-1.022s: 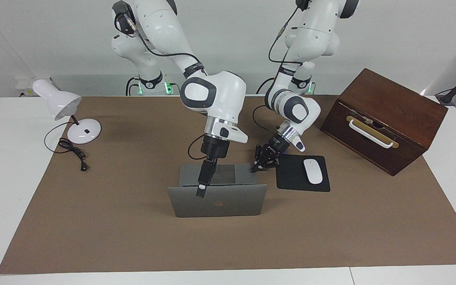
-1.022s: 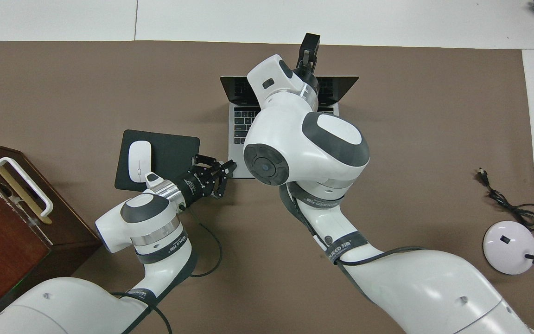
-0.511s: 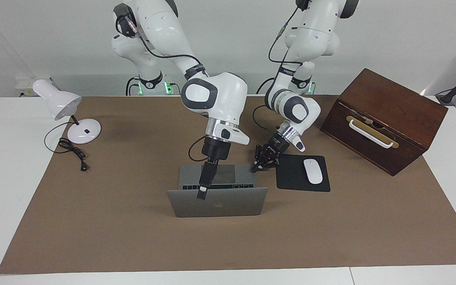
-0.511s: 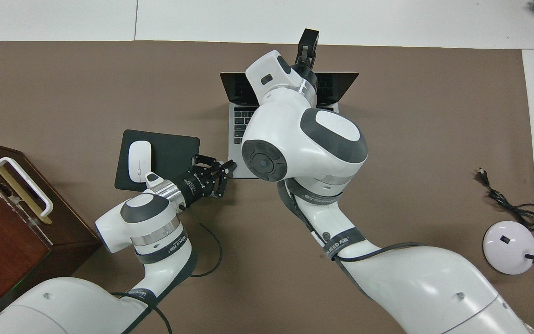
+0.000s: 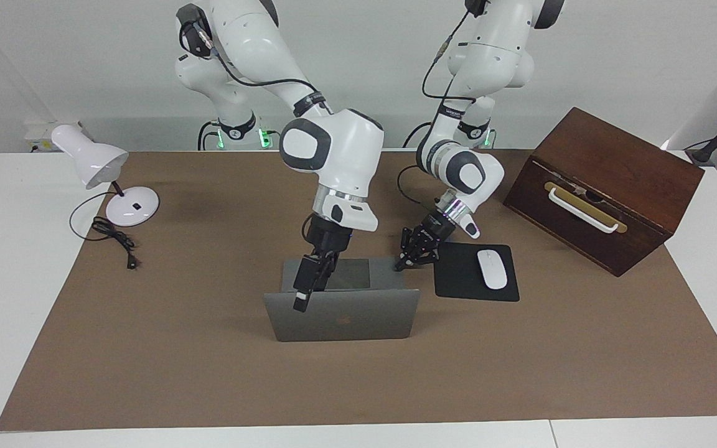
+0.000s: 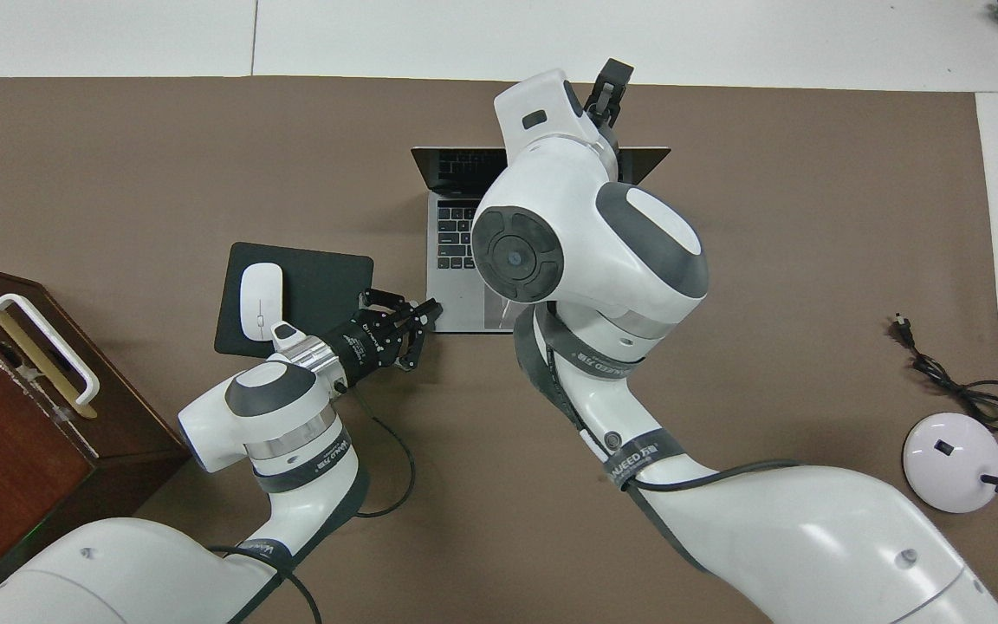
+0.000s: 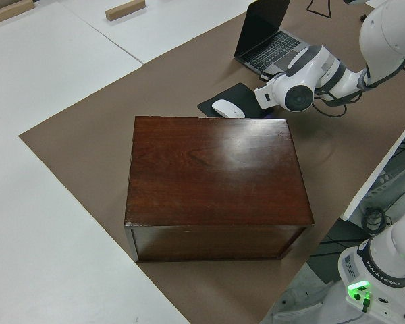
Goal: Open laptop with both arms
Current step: 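Push the lid fully open with the right gripper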
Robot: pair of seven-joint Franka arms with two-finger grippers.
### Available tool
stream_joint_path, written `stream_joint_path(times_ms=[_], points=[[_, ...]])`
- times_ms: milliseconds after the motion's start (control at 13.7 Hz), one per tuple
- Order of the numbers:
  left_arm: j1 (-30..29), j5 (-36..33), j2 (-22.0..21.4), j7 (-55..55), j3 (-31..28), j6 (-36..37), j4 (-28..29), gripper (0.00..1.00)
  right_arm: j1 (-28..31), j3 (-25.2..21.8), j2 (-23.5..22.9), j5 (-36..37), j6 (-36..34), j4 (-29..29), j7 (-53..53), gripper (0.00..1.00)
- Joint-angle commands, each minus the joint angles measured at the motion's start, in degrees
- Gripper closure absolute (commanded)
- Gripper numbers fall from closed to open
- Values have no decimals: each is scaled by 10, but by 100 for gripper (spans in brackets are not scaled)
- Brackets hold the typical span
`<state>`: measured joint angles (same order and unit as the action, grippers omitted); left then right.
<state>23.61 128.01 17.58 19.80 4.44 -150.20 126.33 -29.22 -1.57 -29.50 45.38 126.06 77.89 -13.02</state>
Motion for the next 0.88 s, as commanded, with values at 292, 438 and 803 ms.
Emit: stream_joint_path(times_ms=[292,438,803], points=[[12,-21,49,-27,0,-19,-27,100,7,6,61,-143,-113,10,-17,0],[10,-62,48,-15,1,-57,-46,100,6,6,73,-172,-139,9,-13,0],[7,-149,46,-7,0,-72,-78,100,25,-1,115,-259,-188,4,-10,0]])
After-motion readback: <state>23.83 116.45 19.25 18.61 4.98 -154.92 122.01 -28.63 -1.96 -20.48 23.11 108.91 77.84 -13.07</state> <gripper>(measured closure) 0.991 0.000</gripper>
